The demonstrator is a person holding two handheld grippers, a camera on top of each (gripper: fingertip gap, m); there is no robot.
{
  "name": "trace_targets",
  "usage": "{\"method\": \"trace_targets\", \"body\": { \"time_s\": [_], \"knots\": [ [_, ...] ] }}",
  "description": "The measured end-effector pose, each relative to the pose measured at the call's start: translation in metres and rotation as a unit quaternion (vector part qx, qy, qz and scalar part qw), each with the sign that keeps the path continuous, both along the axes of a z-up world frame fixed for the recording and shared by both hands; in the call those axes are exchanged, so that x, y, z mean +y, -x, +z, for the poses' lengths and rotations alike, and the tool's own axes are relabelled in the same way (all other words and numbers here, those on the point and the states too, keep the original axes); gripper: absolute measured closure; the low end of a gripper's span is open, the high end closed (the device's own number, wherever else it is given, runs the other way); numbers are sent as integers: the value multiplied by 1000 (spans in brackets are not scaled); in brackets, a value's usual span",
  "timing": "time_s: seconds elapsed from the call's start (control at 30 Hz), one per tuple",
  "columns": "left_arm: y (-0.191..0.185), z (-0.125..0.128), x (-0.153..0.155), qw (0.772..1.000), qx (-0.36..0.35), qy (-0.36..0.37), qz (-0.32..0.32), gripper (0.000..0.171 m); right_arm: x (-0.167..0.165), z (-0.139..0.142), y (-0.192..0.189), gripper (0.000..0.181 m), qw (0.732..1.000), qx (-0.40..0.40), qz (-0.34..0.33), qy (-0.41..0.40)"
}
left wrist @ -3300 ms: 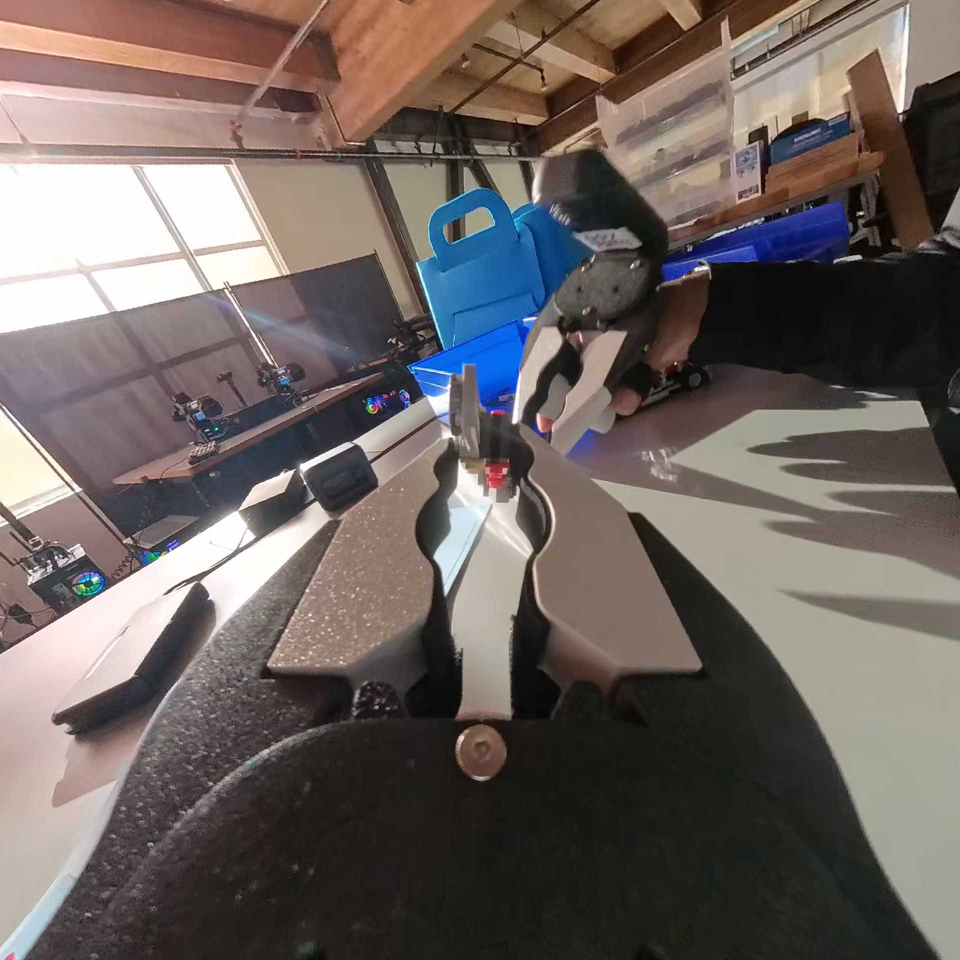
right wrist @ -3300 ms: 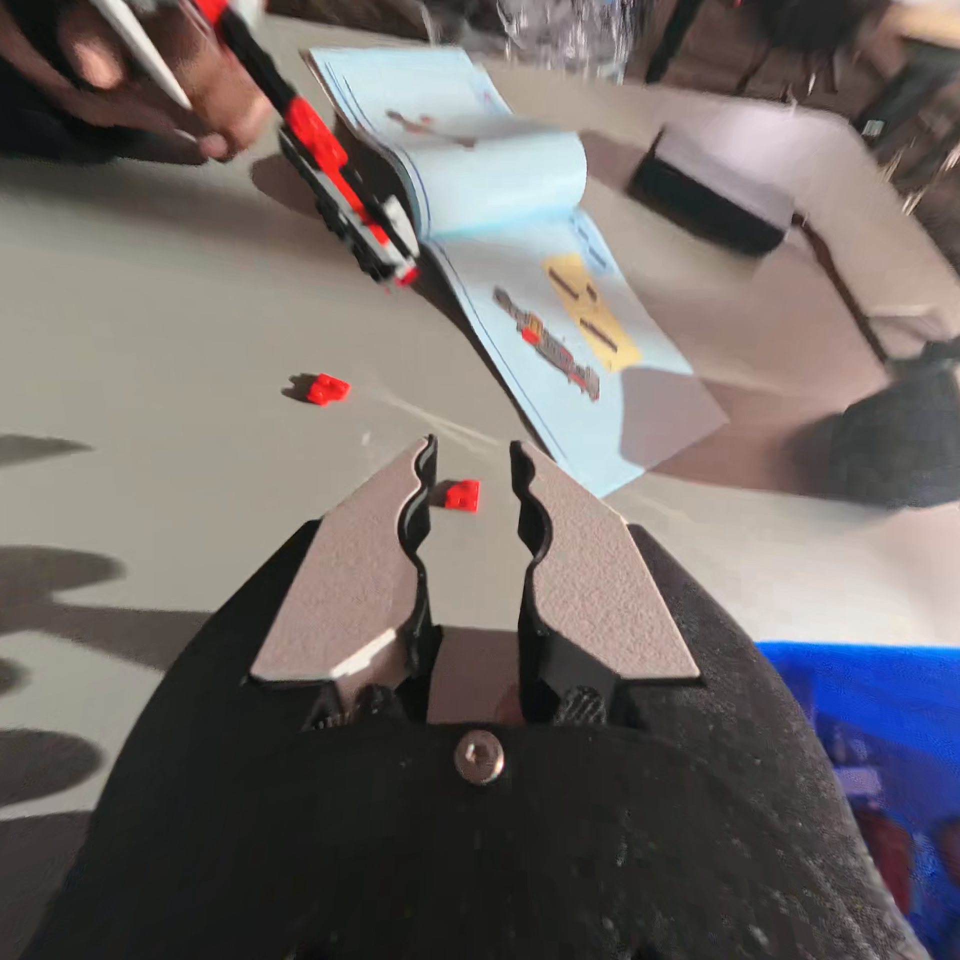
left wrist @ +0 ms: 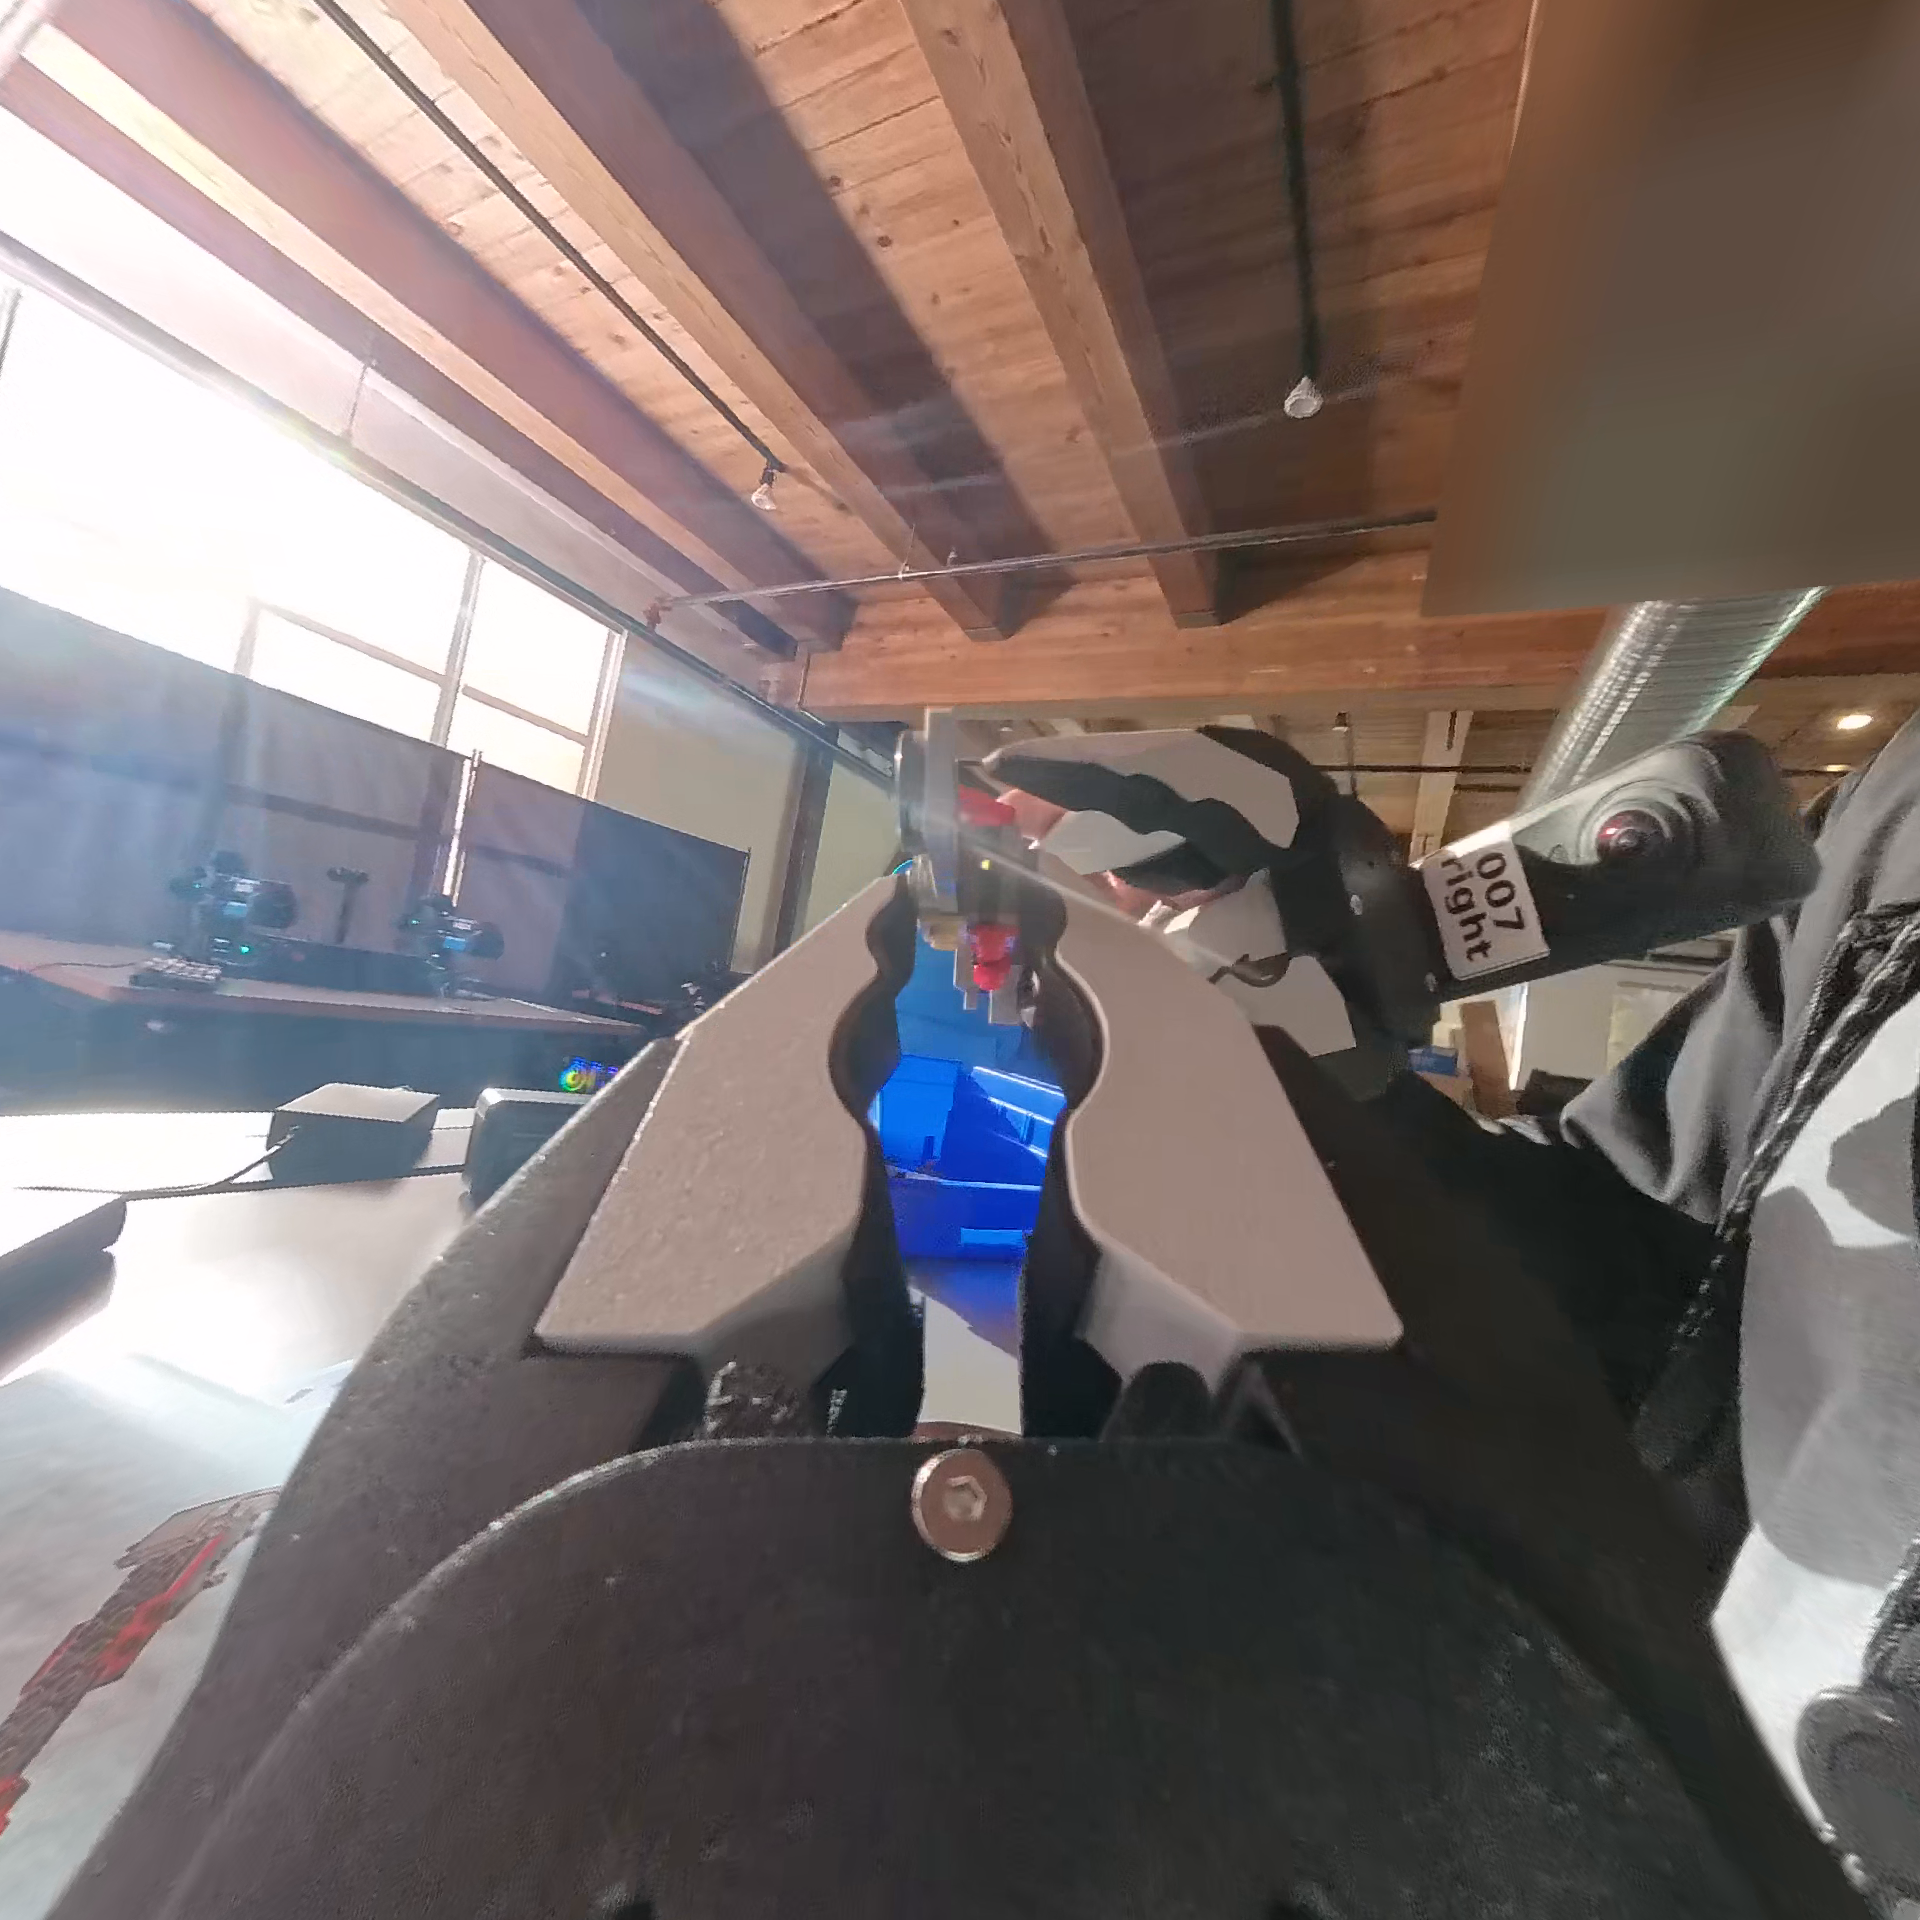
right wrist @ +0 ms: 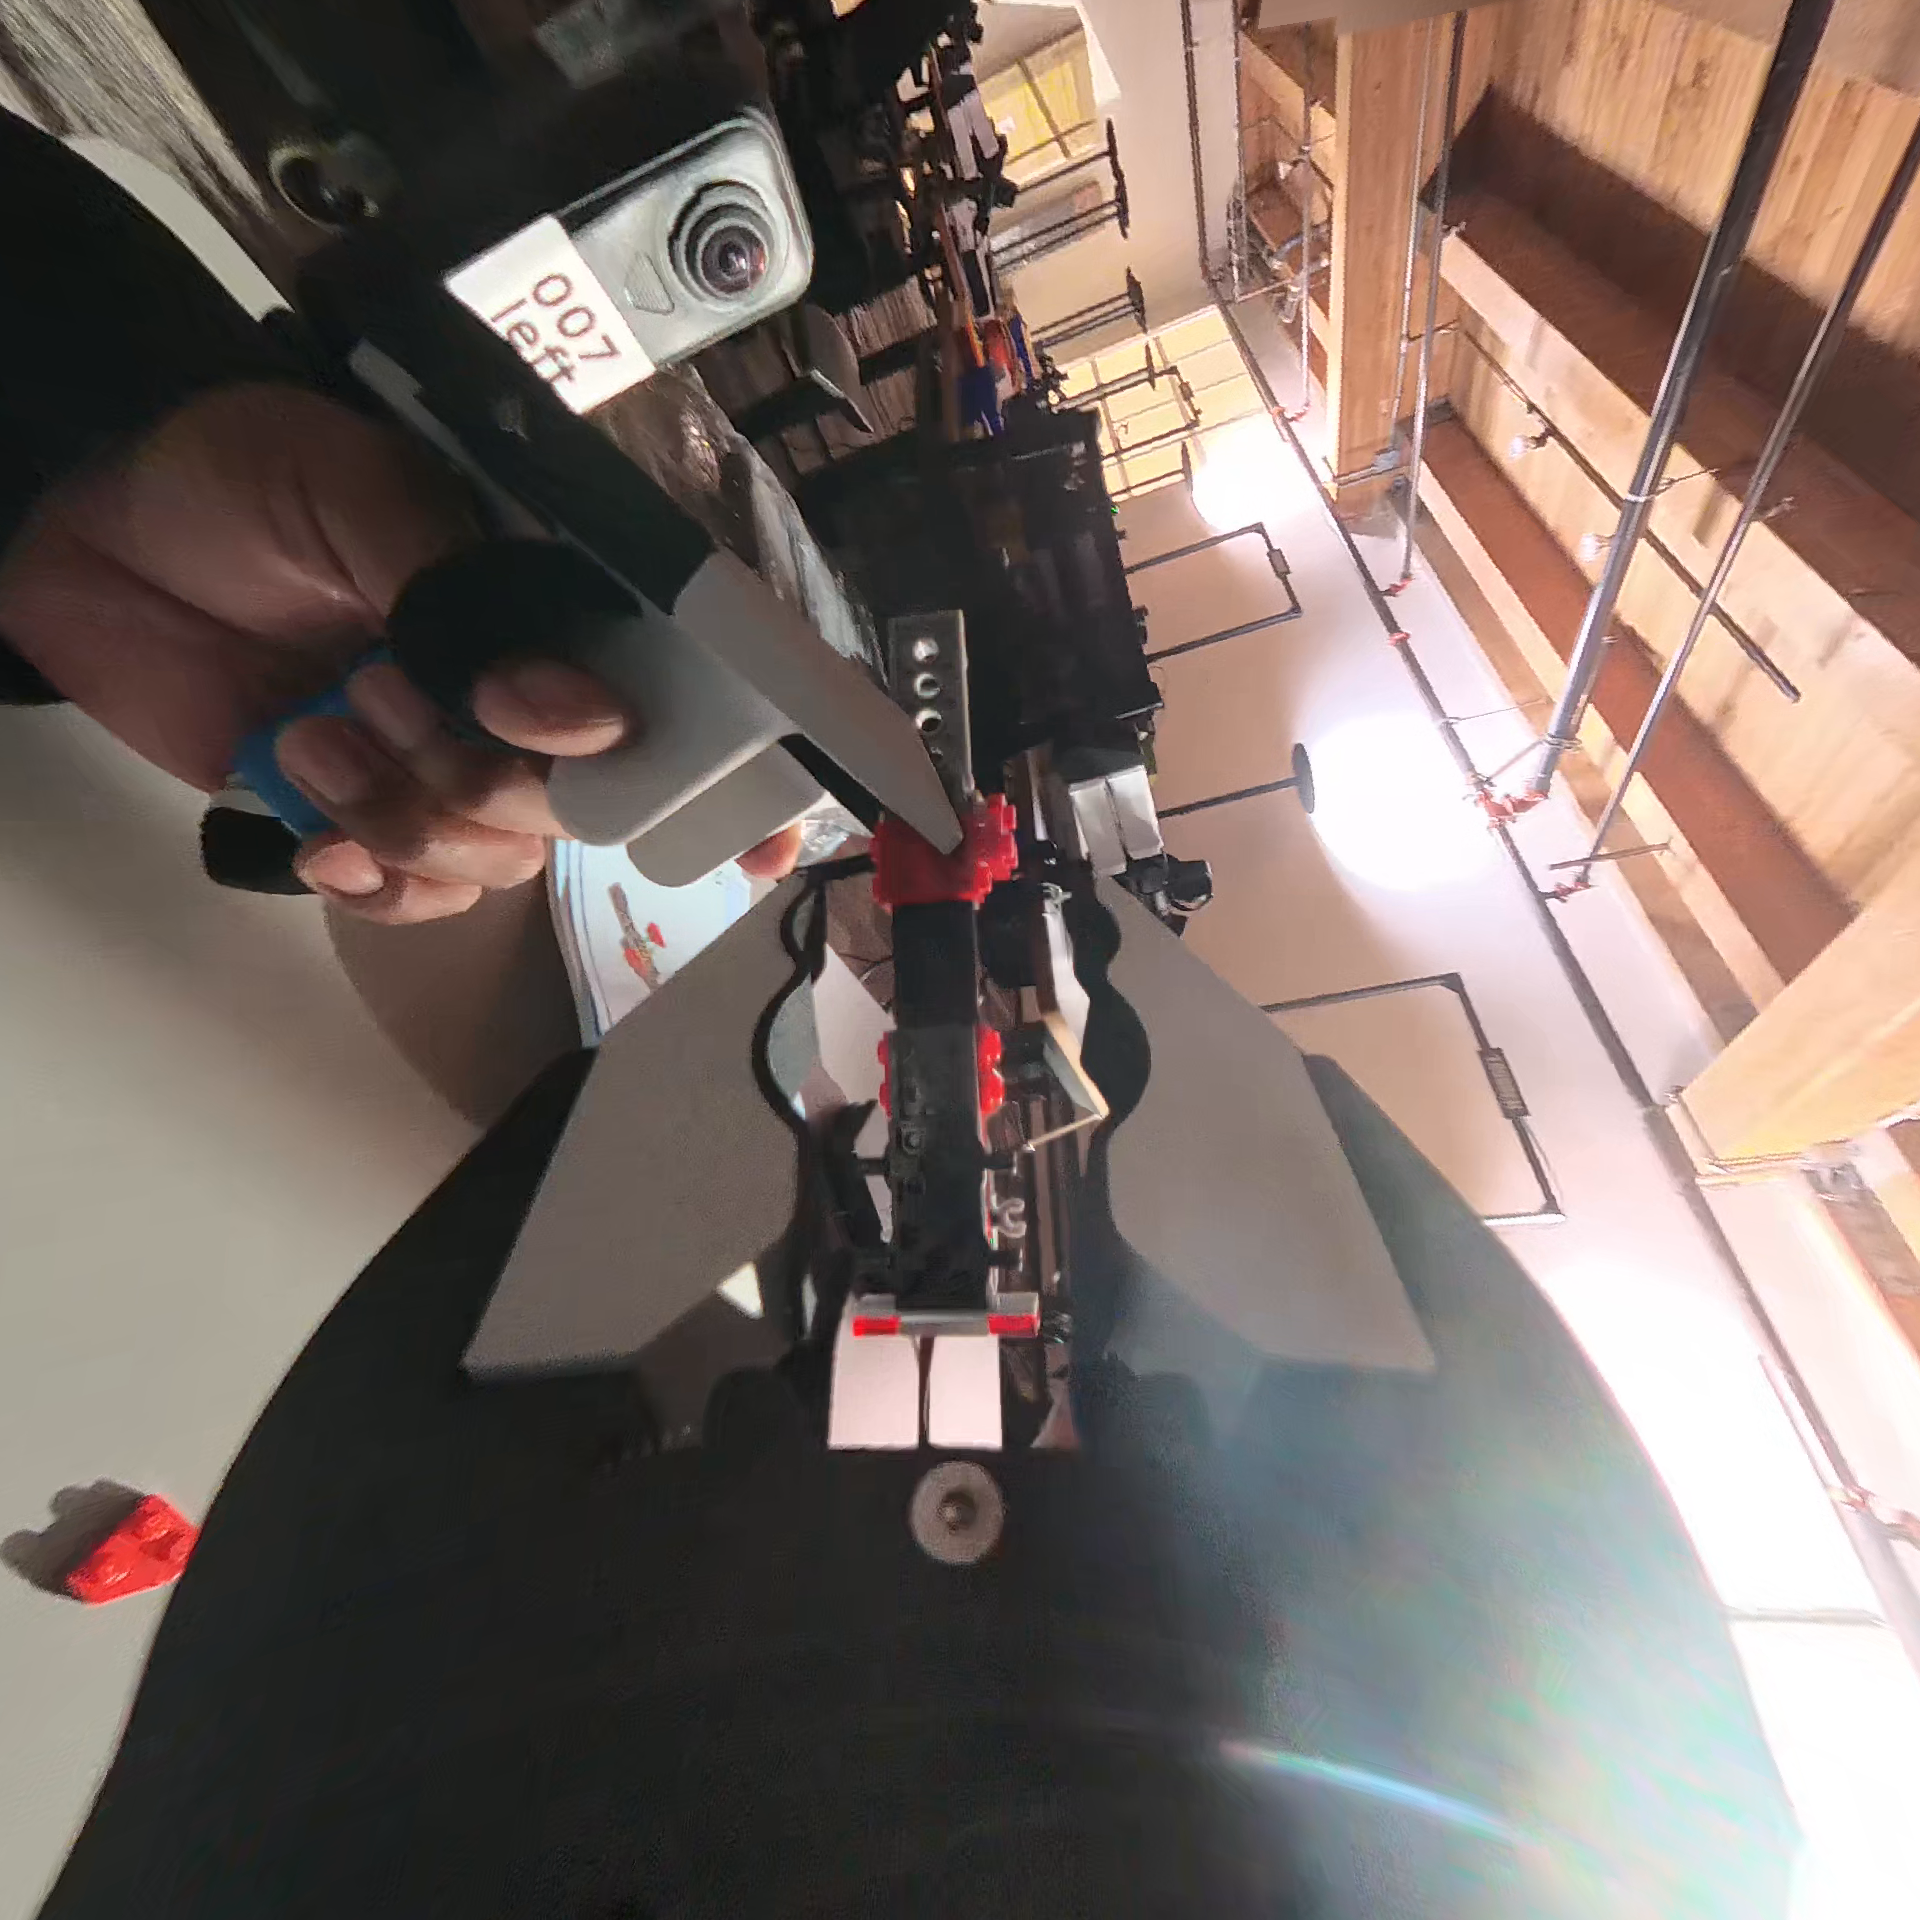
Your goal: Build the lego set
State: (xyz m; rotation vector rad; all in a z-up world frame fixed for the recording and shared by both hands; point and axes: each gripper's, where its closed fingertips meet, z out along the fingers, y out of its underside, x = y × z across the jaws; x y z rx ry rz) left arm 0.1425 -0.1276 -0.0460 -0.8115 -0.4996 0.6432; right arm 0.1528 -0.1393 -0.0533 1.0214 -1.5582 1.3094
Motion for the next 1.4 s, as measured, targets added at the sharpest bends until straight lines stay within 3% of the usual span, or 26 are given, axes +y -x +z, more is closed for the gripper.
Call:
{"method": "trace_targets", "body": {
  "time_s": [0.03, 0.37, 0.67, 1.4],
  "knots": [
    [0, 0, 1, 1000, 2, 7, 6, 151, -3, -1, 1, 131, 1000, 7, -9, 1],
    [-3, -1, 1, 999, 10, 37, 34, 152, -22, -7, 0, 130, 999, 32, -40, -14],
    [0, -3, 3, 998, 6, 51, 44, 151, -25, -8, 1, 149, 998, 44, -39, -11],
    [7, -11, 0, 995, -24, 67, 65, 151, -26, -14, 7, 150, 992, 118, -37, -28]
  ]
}}
